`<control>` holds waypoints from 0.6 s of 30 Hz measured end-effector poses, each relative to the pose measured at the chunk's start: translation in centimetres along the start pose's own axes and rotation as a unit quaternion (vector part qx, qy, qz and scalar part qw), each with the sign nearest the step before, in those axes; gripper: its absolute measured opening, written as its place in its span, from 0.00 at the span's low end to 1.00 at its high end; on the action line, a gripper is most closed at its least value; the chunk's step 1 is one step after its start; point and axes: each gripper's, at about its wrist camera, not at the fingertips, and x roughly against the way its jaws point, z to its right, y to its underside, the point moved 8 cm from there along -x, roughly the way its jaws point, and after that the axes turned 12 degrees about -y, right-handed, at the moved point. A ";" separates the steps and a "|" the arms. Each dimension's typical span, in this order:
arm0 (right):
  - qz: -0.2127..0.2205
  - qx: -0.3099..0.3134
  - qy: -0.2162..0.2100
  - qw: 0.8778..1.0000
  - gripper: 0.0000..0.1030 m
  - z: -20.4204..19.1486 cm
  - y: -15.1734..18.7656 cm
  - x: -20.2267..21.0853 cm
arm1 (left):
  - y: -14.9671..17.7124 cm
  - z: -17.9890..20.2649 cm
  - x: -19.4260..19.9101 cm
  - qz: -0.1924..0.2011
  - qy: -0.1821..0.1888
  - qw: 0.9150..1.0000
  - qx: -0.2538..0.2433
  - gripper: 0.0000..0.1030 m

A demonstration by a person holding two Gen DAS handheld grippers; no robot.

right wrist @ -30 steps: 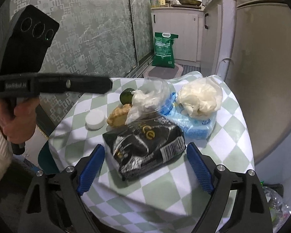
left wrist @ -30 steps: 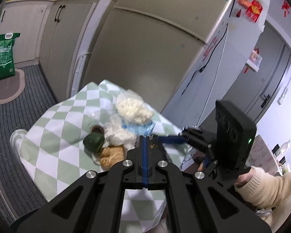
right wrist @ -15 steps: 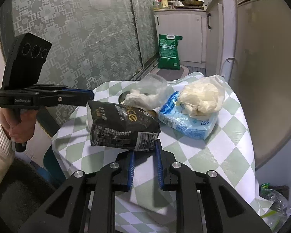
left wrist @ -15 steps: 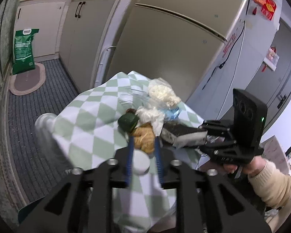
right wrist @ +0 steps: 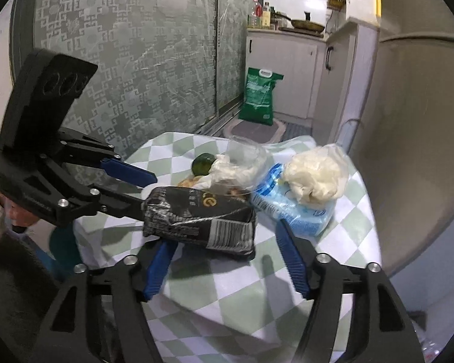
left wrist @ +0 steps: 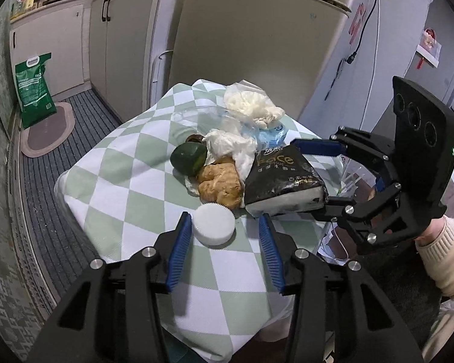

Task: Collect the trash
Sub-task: 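Grasp the white round lid with the left tool while the right tool lifts the black bag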

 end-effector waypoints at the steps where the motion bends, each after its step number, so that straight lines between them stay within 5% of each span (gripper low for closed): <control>1: 0.001 0.007 0.003 1.000 0.69 -0.1 0.0 0.0 | -0.1 -0.1 0.0 0.001 0.003 1.000 0.002 0.47; 6: 0.000 0.049 0.026 0.998 0.69 -0.8 -0.5 -0.9 | -0.9 -0.5 0.8 0.015 0.028 0.999 0.022 0.48; 7: -0.001 0.054 0.027 0.998 0.63 -0.9 -0.6 -1.1 | -0.9 -0.7 0.9 0.015 0.027 0.999 0.023 0.48; 8: -0.008 0.056 0.019 0.998 0.42 -1.1 -0.6 -1.5 | -0.9 -0.8 0.9 0.013 0.025 0.999 0.022 0.48; 11: -0.019 0.056 0.014 0.998 0.25 -1.1 -0.4 -1.7 | -0.6 -0.8 0.6 0.002 0.023 1.000 0.017 0.48; 18: 0.010 0.000 -0.033 0.999 0.20 -0.8 -1.2 0.4 | -0.5 -0.3 -0.3 -0.001 0.004 1.000 0.005 0.50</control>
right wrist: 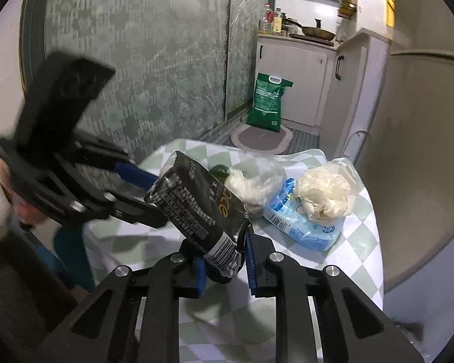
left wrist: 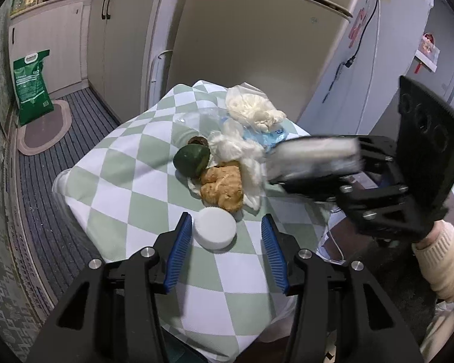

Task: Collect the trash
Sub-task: 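Grasp the white round lid with the left tool while the right tool lifts the black bag, then carry the black bag and white lid to the teal bin and open both tools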

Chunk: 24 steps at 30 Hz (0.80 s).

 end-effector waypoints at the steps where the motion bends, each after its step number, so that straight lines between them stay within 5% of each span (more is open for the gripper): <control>1: 0.006 -0.011 -0.008 1.000 0.20 0.0 -0.1 0.4 | 0.0 0.1 -0.1 0.000 -0.007 1.000 -0.005 0.47; 5: 0.041 -0.065 -0.047 0.996 0.20 0.1 -1.3 2.4 | 0.2 0.2 -0.4 -0.002 -0.030 0.999 -0.018 0.31; 15: 0.078 -0.118 -0.093 0.986 0.20 -1.6 -3.1 4.3 | 0.8 0.2 3.1 0.051 -0.028 0.998 0.026 0.31; 24: 0.057 -0.091 -0.119 0.987 0.20 -6.5 -5.0 1.9 | 4.1 -2.8 10.0 0.110 -0.102 0.984 0.092 0.31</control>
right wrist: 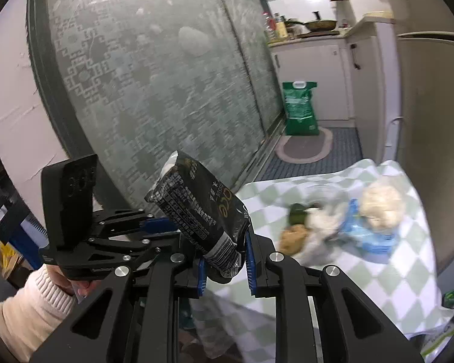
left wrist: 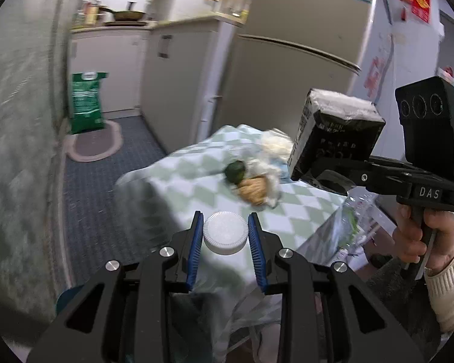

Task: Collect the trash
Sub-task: 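Carry the black bag and white lid to the teal bin and open both tools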

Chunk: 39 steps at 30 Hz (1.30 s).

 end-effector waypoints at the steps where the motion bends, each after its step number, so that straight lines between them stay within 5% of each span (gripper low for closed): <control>1: -0.004 0.003 -0.002 1.000 0.20 -0.5 0.0 -0.5 | 0.5 -0.7 0.5 0.000 -0.008 1.000 0.009 0.31; 13: -0.078 0.022 -0.038 0.996 0.20 -6.7 0.9 -7.9 | 7.6 -6.9 1.7 -0.068 -0.094 0.993 0.037 0.31; 20: -0.152 -0.002 -0.021 0.988 0.20 -7.1 3.4 -12.7 | 12.5 -9.8 -0.4 -0.133 -0.106 0.982 0.076 0.31; 24: -0.178 -0.007 -0.013 0.984 0.20 -7.2 4.6 -14.8 | 13.3 -10.5 -0.3 -0.138 -0.112 0.981 0.083 0.44; 29: -0.204 -0.006 0.001 0.979 0.20 -7.3 5.9 -16.6 | 13.1 -11.0 0.7 -0.126 -0.109 0.981 0.094 0.20; 39: -0.244 -0.001 0.017 0.970 0.20 -7.7 7.6 -19.1 | 12.1 -11.4 3.6 -0.076 -0.114 0.987 0.089 0.05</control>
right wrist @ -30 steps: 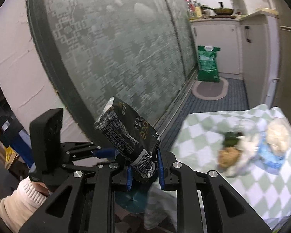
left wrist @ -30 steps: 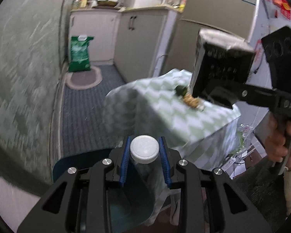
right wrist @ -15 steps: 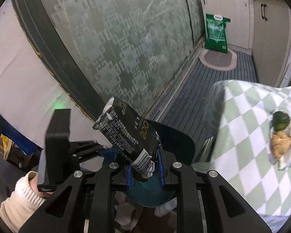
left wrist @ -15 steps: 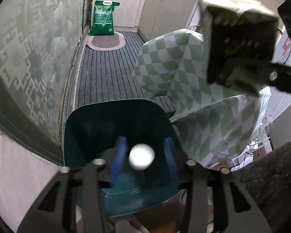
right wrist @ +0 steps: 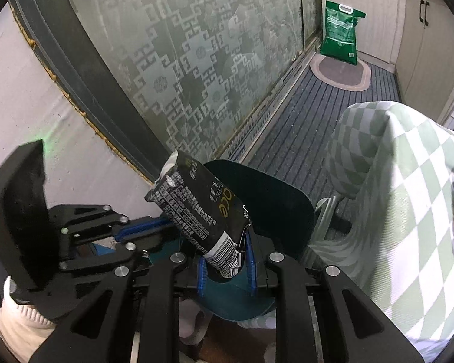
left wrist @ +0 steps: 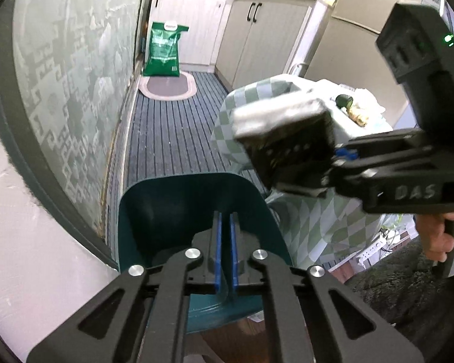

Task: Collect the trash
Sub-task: 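Carry the black bag and white lid to the teal bin and open both tools, then move both tools back to the table toward the white bag and brown pastry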

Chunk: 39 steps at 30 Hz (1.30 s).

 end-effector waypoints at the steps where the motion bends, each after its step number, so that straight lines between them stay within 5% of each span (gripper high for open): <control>1: -0.002 0.000 0.001 1.000 0.21 -0.1 0.0 -0.1 | -0.2 -0.1 0.4 0.008 -0.001 1.000 0.001 0.05; 6: -0.007 0.000 0.003 1.000 0.27 -0.2 0.0 -0.5 | -1.1 -0.9 2.0 0.041 -0.004 0.999 0.016 0.04; 8: -0.007 -0.003 0.003 1.000 0.48 -0.1 -0.2 -0.6 | -1.4 -1.1 2.5 0.051 -0.005 0.998 0.022 0.04; 9: -0.004 -0.004 0.001 1.000 0.50 -0.1 -0.2 -0.5 | -1.6 -1.2 2.8 0.058 -0.005 0.998 0.024 0.04; 17: 0.052 0.023 0.002 0.998 0.50 -1.0 -1.6 2.7 | -3.5 -0.8 5.1 0.110 0.016 0.993 0.038 0.04; 33: 0.169 -0.008 0.052 0.984 0.50 5.6 -0.2 13.3 | -6.3 7.2 3.6 0.112 0.065 0.992 0.000 0.07; 39: 0.191 -0.041 0.080 0.977 0.50 9.9 2.2 17.0 | -7.9 12.2 3.1 0.113 0.095 0.988 -0.034 0.23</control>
